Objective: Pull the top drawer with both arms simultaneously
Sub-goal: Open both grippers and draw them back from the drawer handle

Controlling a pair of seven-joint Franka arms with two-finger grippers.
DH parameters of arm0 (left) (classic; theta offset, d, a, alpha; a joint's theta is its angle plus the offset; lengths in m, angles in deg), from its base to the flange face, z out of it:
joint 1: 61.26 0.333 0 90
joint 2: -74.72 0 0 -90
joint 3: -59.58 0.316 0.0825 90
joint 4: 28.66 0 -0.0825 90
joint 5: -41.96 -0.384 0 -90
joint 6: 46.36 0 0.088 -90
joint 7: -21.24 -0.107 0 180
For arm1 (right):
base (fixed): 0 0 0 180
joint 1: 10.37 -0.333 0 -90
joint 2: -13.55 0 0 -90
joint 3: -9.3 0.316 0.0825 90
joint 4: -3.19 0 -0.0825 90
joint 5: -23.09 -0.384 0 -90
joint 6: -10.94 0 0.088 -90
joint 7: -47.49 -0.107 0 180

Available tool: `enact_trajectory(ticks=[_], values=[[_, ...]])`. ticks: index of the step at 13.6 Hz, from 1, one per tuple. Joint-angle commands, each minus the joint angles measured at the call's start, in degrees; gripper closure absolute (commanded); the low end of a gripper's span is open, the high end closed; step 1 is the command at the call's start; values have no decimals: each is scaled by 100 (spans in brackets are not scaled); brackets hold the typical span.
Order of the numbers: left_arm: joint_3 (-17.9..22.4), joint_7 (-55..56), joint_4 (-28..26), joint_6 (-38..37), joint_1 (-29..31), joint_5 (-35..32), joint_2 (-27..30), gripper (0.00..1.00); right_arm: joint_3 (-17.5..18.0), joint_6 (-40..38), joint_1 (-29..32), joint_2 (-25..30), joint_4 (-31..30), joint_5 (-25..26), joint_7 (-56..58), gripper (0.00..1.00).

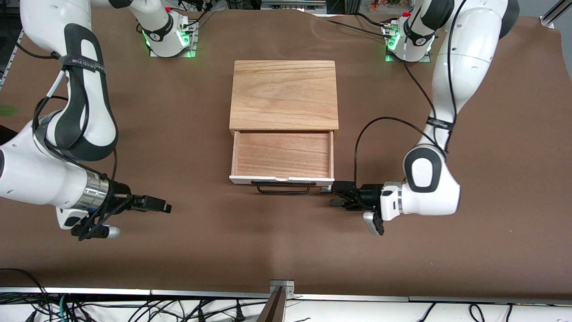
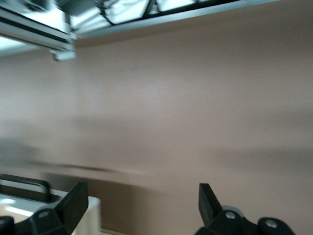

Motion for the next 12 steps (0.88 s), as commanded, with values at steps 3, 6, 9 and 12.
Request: enact_trajectory(ticks=[3,6,9,12], values=[[84,116,-145,-72,86,-2338,819,0,-258,-663,-29,576,-195,980,-20,0],[179,125,-163,-195,227,-3797,1294,0,-311,-779,-29,1575,-1141,1745,-19,0],[215,134,-102,-169,227,-5485,1620,0,-294,-674,-55,2684,-2336,2142,-72,0],[224,151,-102,-177,367,-6210,2024,0,-267,-104,-64,3800,-3672,2415,-81,0]])
